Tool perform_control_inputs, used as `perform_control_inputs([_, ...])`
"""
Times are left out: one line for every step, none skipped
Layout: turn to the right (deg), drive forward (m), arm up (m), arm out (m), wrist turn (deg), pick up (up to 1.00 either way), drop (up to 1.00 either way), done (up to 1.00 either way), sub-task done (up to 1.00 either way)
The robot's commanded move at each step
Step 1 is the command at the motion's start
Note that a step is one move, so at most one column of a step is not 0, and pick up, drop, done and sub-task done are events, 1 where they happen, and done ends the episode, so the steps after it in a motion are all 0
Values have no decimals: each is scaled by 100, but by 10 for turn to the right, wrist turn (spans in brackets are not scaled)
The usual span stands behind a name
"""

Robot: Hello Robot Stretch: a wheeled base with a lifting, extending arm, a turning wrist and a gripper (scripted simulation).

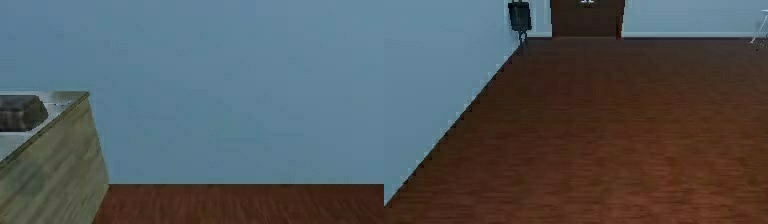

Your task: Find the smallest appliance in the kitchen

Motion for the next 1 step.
perform_control_inputs([-450, 0, 0, 0, 0, 0, 0, 0, 0])
